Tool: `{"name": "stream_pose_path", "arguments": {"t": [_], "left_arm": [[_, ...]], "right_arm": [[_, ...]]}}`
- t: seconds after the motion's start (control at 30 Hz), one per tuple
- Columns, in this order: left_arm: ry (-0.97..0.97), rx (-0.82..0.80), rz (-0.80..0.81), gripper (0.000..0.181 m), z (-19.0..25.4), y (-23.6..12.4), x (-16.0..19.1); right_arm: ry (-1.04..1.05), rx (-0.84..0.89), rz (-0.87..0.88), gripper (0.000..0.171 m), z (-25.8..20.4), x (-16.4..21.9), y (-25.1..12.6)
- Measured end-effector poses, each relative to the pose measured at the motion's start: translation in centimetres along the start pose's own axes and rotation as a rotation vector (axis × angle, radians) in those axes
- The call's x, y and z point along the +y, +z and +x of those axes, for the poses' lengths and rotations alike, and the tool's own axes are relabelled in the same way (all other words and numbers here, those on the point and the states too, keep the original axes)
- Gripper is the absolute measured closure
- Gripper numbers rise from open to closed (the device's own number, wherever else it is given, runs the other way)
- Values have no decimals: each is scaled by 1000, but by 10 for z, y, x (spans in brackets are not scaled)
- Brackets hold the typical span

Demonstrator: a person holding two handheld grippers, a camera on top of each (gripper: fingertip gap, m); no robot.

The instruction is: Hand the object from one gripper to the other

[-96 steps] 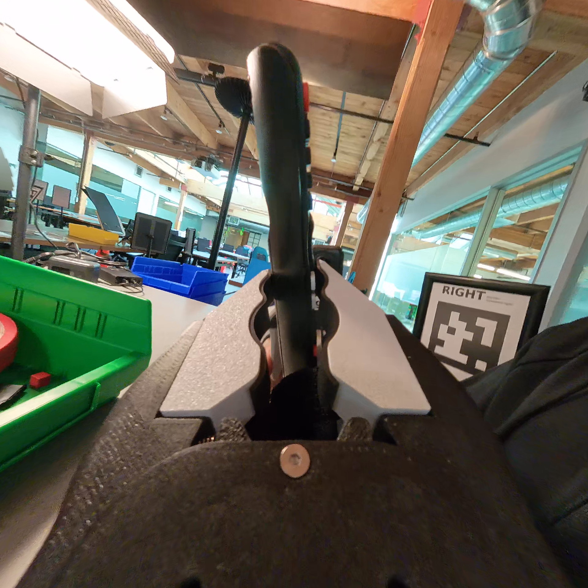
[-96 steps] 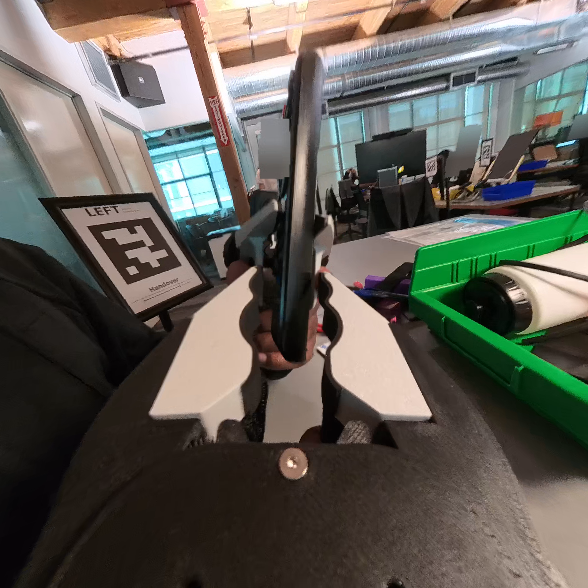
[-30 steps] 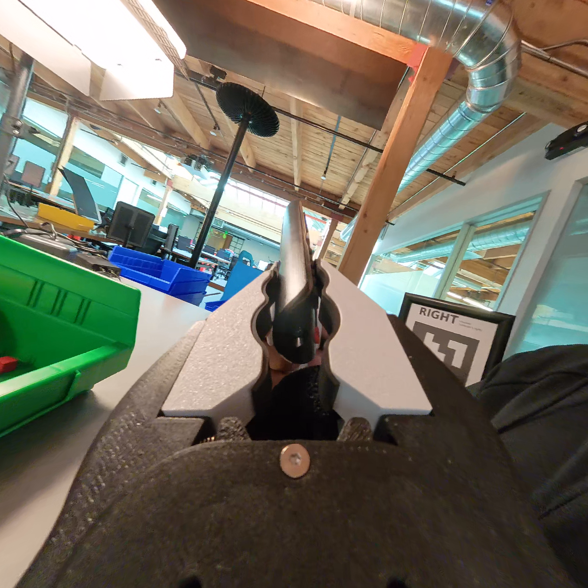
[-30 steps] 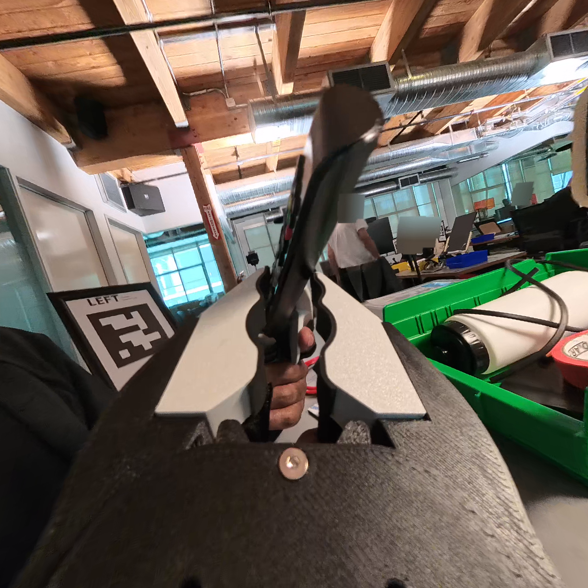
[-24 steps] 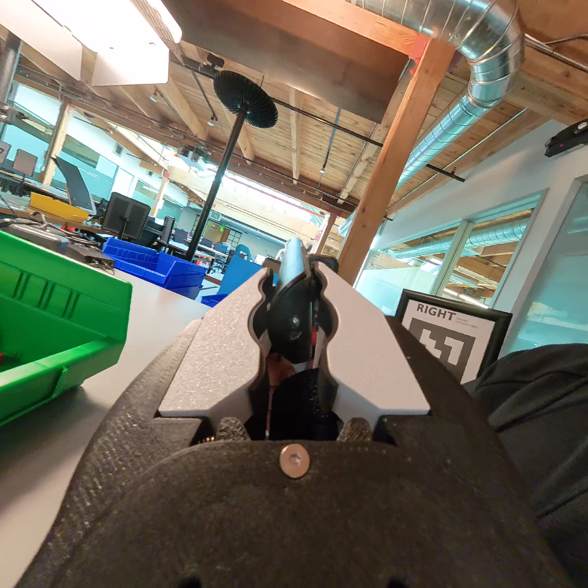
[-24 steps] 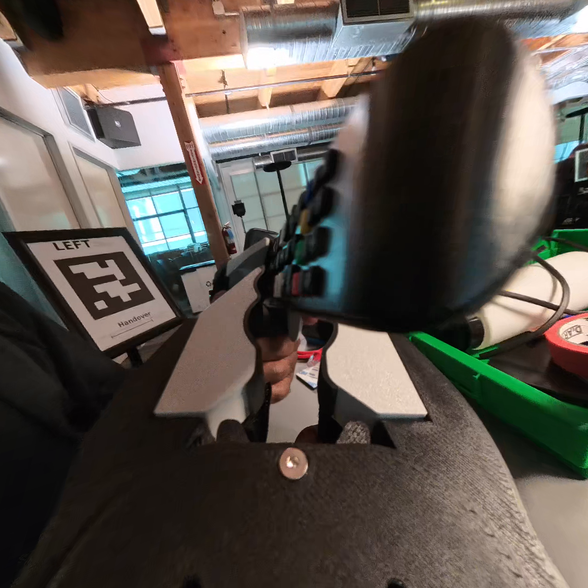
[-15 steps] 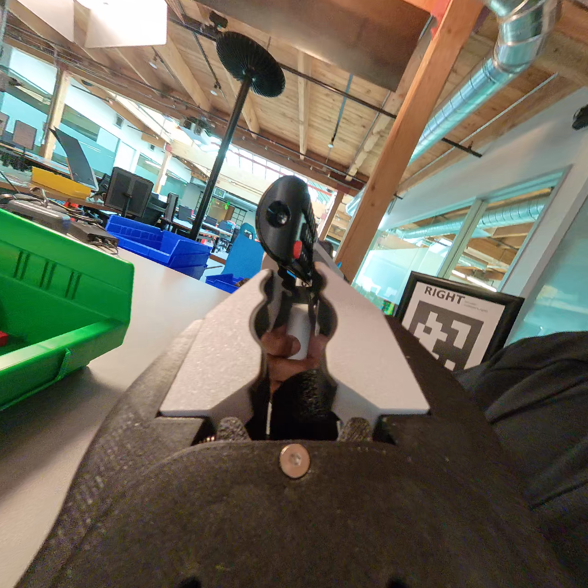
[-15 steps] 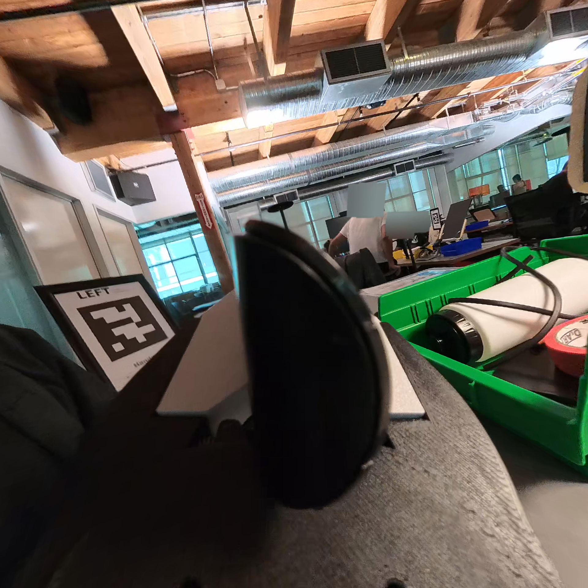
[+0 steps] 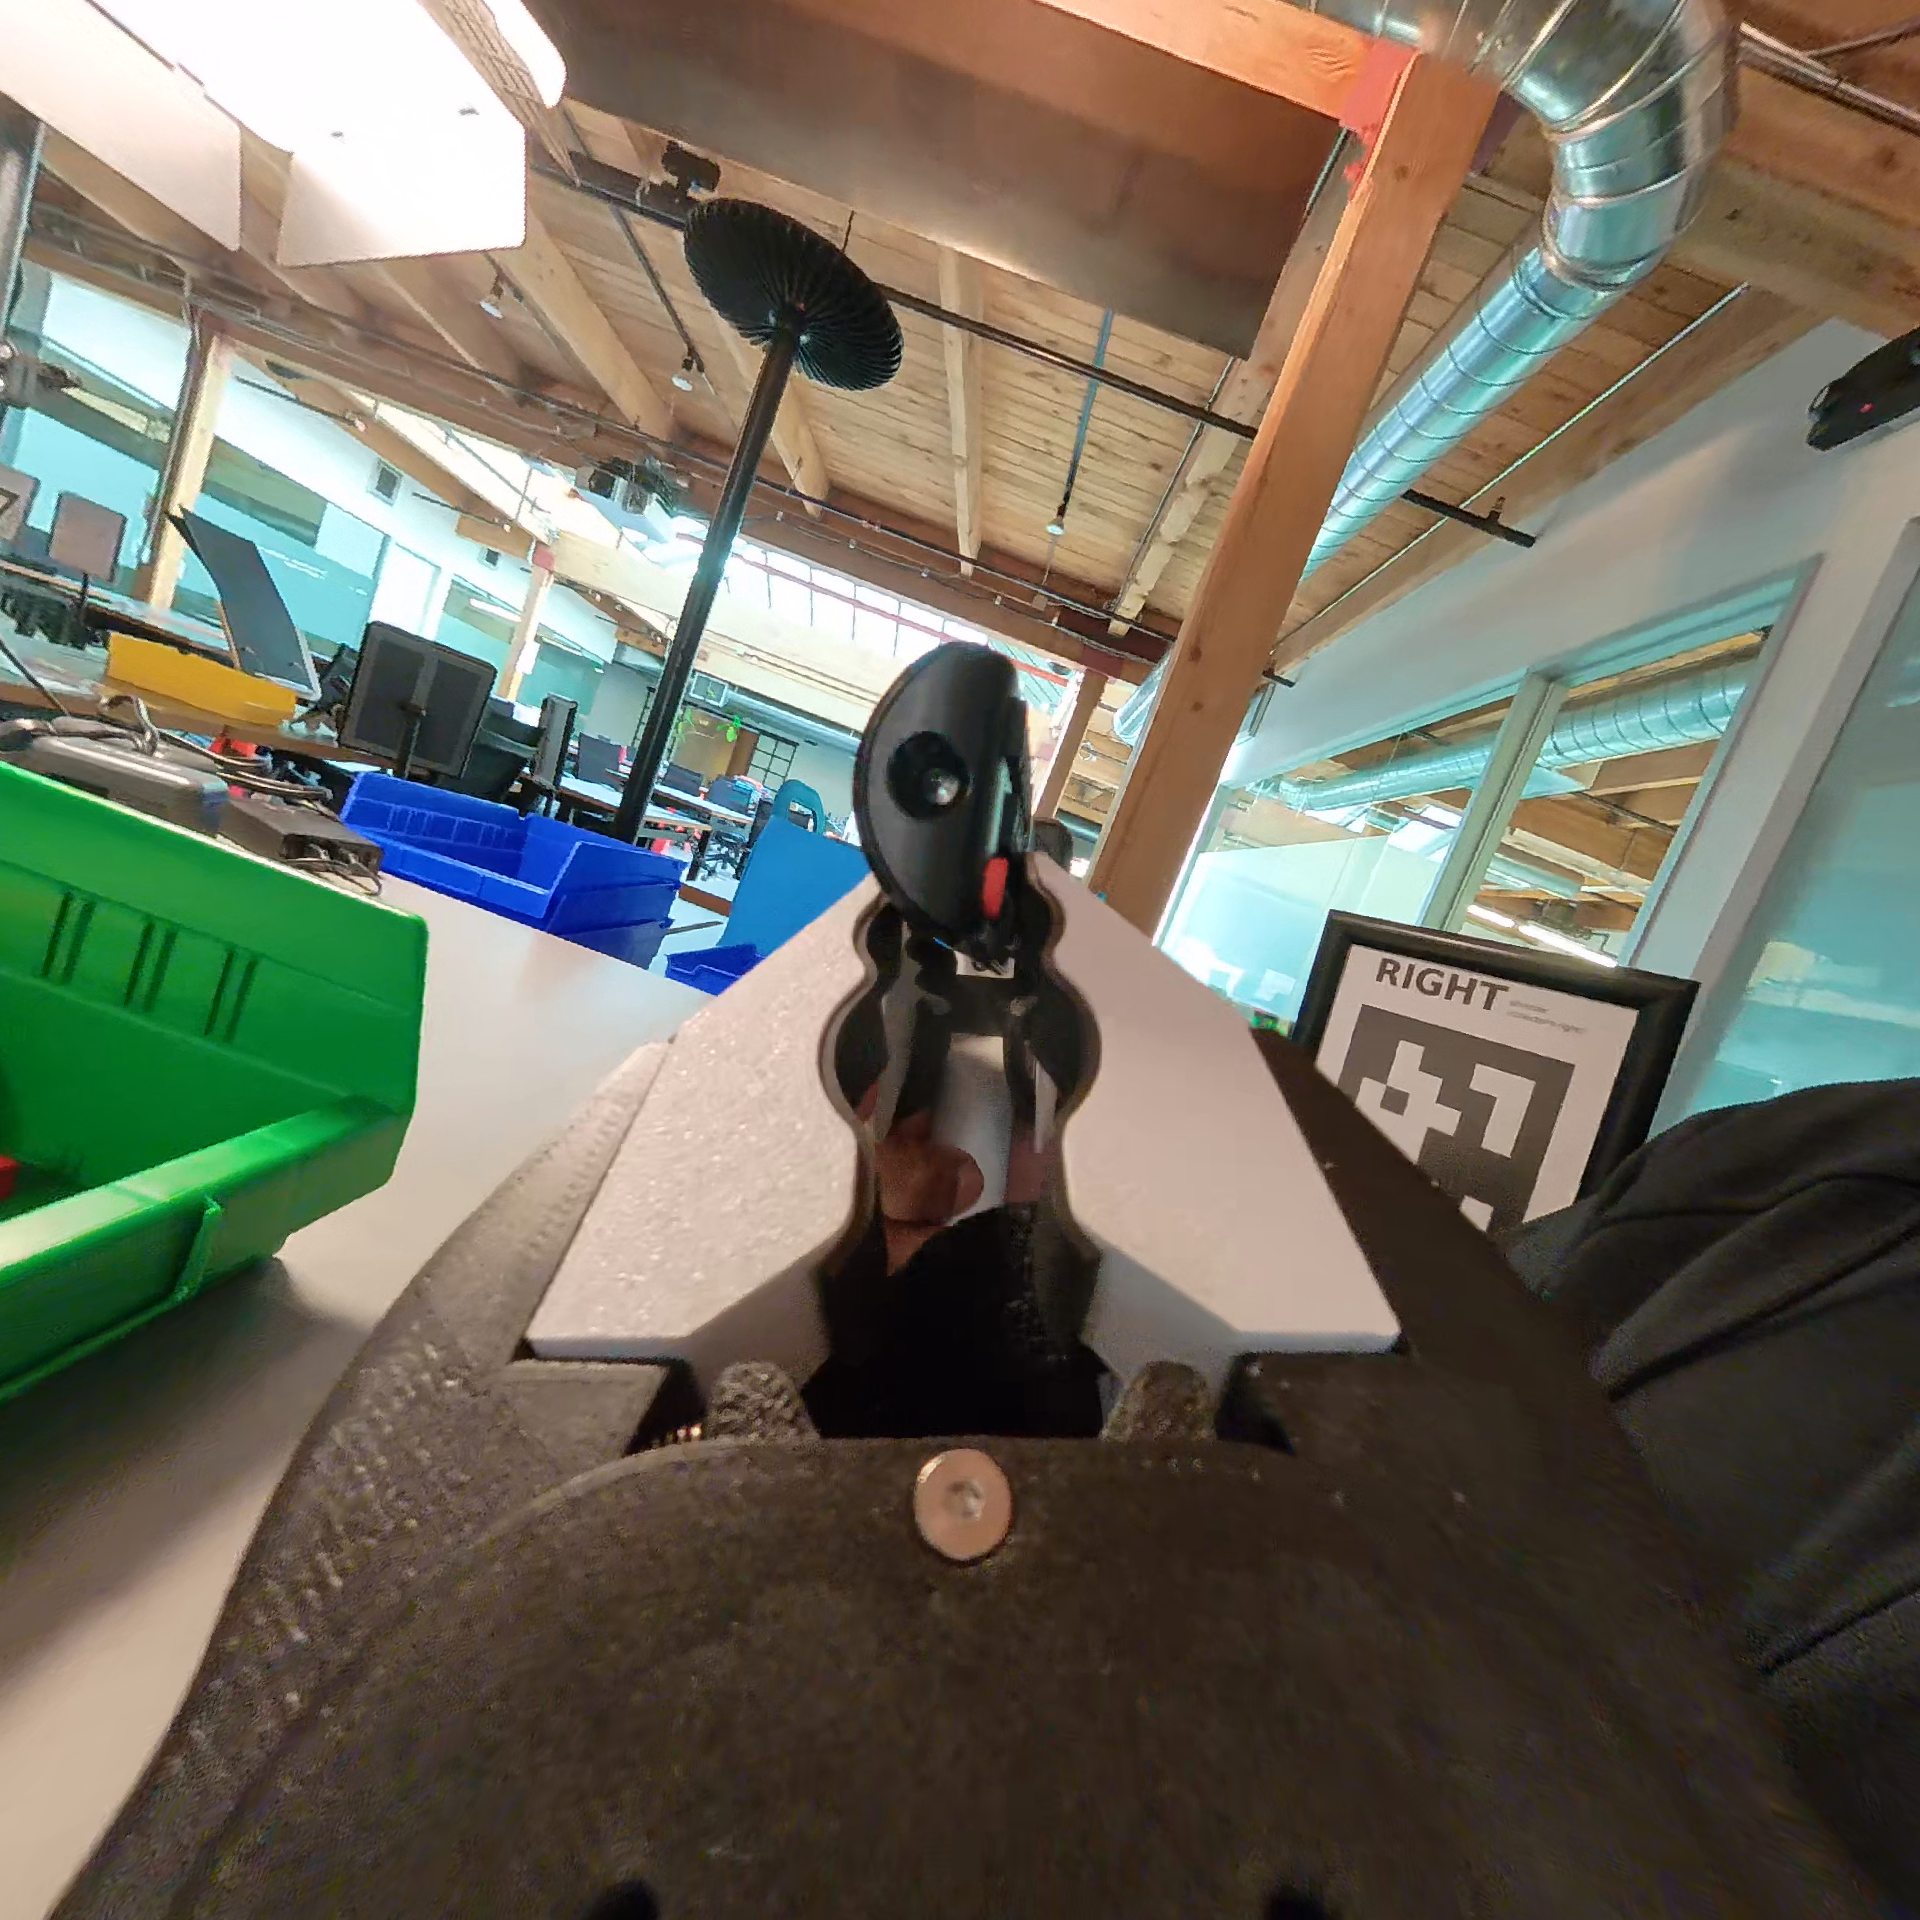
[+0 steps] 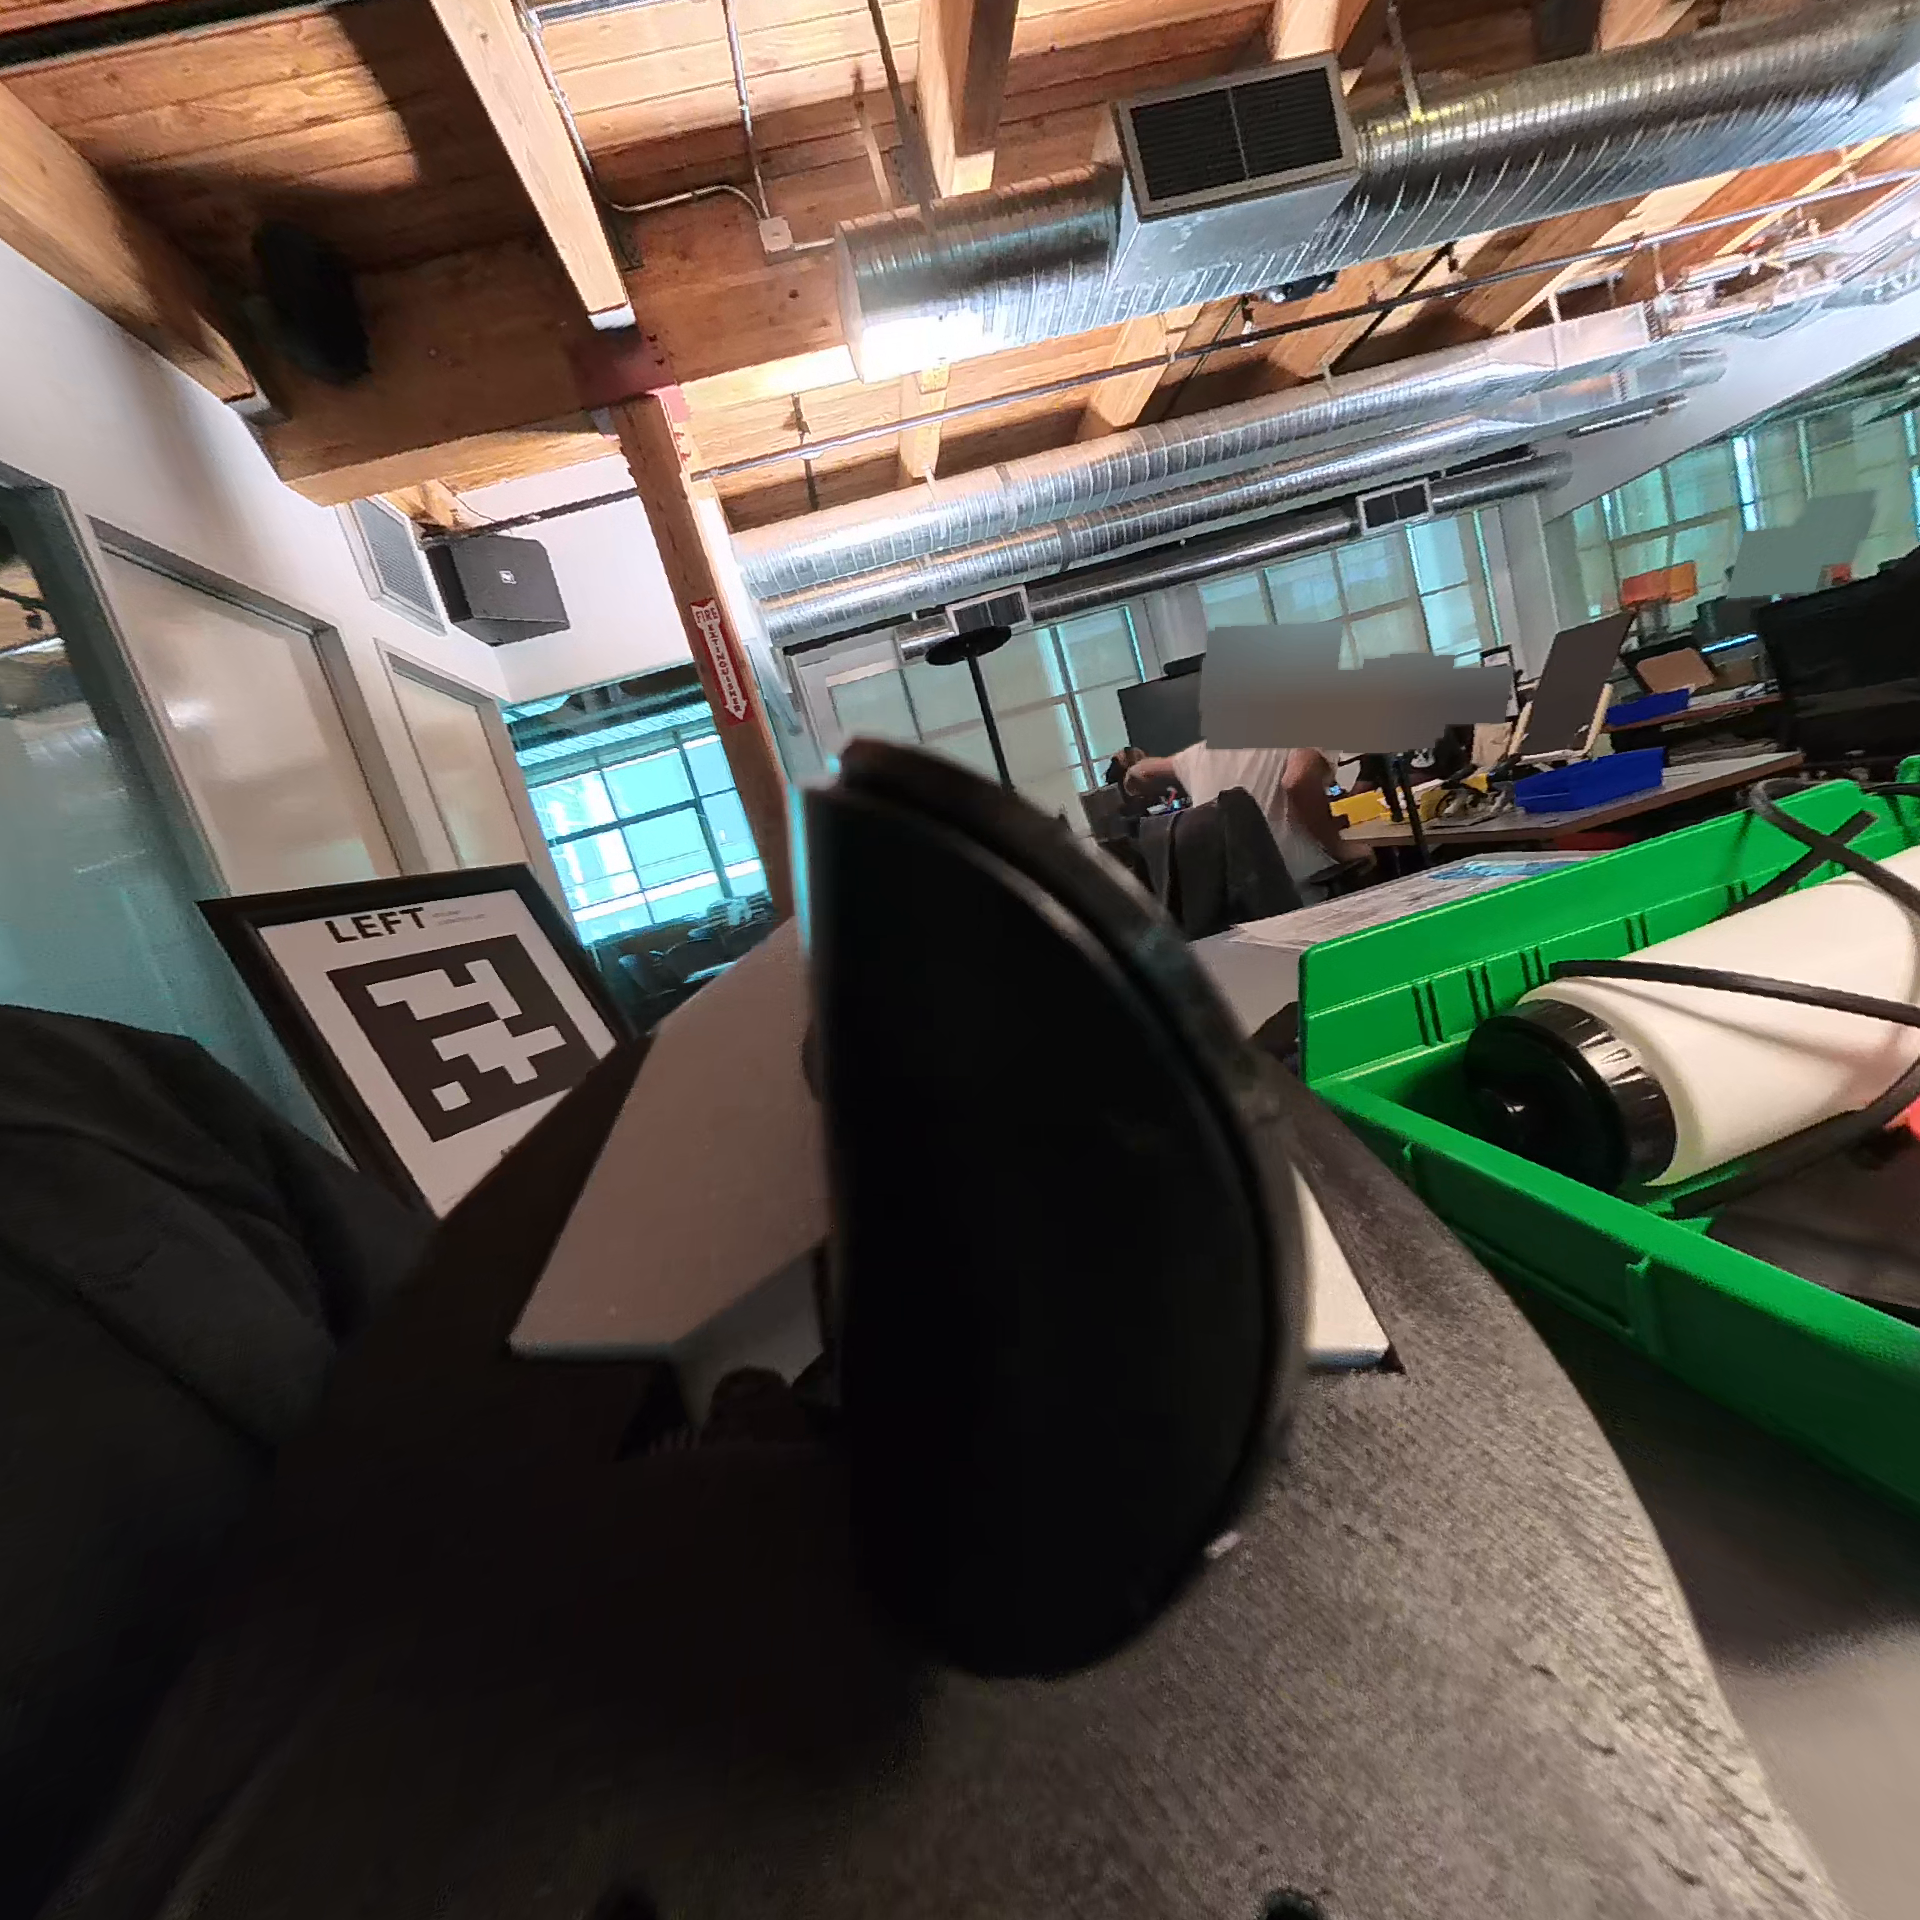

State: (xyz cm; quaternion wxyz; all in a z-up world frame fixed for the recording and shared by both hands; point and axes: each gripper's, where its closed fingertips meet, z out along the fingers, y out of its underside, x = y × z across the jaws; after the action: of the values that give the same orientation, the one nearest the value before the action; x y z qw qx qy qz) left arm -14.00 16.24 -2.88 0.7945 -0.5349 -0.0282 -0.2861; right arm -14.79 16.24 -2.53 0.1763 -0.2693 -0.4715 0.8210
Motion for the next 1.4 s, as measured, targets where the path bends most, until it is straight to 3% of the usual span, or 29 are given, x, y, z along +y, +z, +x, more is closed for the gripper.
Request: {"name": "stream_pose_path", "arguments": {"t": [0.03, 0.23, 0.4, 0.63, 0.83, 0.97, 1.13, 1.23, 1.33, 1.4], "left_arm": [[5, 2, -1, 160, 0, 0, 0], [3, -24, 164, 161, -6, -16, -32], [-58, 9, 230, 160, -4, -21, -41], [-16, -57, 30, 147, -9, 0, -4], [8, -106, 103, 158, -18, -10, -18], [-9, -103, 111, 158, -20, -14, -22], [-51, -115, 82, 150, -22, -9, -15], [-5, -118, 41, 155, -21, -7, -9], [57, -125, 37, 157, -18, -7, -11], [72, -103, 19, 157, -13, -5, -8]], "right_arm": [[7, -7, 0, 142, -1, 0, 0], [-3, 24, 69, 143, 5, -13, -7], [-14, 2, -3, 145, 0, 0, -1], [-4, 49, -69, 145, 8, 13, 3], [-12, 110, -12, 131, 19, 2, -2], [25, 78, 23, 150, 17, -5, -6], [-18, 105, -52, 150, 19, 8, -2], [12, 79, -68, 149, 16, 12, 0], [20, 65, -106, 128, 14, 19, 3], [-4, 54, -177, 127, 11, 31, 6]]}}
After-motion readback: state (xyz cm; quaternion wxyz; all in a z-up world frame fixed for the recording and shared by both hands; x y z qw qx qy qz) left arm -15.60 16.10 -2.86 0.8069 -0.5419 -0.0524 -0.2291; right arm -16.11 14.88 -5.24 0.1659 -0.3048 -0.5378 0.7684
